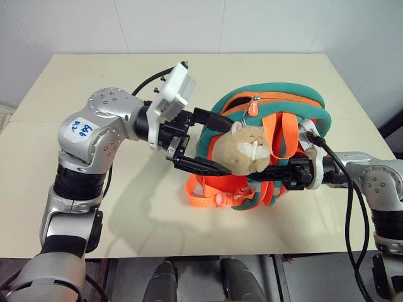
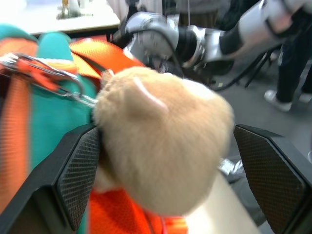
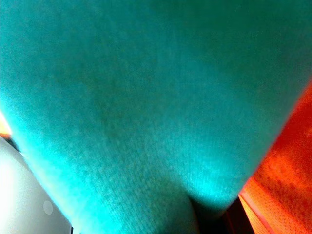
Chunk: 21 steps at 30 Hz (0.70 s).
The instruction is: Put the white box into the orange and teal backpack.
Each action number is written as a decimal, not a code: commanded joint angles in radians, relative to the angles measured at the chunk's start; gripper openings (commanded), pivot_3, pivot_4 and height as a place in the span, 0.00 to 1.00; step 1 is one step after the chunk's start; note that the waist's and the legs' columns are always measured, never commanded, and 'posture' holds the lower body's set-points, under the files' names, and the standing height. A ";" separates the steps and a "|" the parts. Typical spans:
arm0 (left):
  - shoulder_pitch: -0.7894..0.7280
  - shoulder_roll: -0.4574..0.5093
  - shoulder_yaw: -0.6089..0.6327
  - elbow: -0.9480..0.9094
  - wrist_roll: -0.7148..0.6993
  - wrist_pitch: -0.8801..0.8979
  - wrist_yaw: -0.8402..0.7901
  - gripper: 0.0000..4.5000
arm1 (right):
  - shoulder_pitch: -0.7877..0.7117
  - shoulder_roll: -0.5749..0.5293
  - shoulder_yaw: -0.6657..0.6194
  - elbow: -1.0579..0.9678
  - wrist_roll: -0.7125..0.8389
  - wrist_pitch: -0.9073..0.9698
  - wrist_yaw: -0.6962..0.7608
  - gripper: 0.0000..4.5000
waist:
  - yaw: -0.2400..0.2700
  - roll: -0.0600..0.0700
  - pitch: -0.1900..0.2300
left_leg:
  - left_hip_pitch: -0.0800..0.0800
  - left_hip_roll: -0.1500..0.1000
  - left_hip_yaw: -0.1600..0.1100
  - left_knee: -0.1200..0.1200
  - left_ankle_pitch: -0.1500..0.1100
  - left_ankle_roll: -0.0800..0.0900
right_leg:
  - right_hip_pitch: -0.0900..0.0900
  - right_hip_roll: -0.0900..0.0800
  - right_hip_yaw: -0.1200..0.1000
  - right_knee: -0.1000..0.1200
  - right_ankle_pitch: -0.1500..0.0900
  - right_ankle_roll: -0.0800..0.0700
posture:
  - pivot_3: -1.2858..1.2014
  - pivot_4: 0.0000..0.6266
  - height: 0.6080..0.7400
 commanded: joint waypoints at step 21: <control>-0.096 0.187 0.212 0.160 -0.175 0.140 -0.079 0.20 | 0.002 0.006 -0.019 -0.031 0.017 0.005 -0.020 0.00 | -0.010 0.000 0.000 | 0.001 0.001 0.000 -0.003 0.000 0.000 | -0.001 0.000 0.000 0.000 0.000 0.000 | 0.52 0.24 1.00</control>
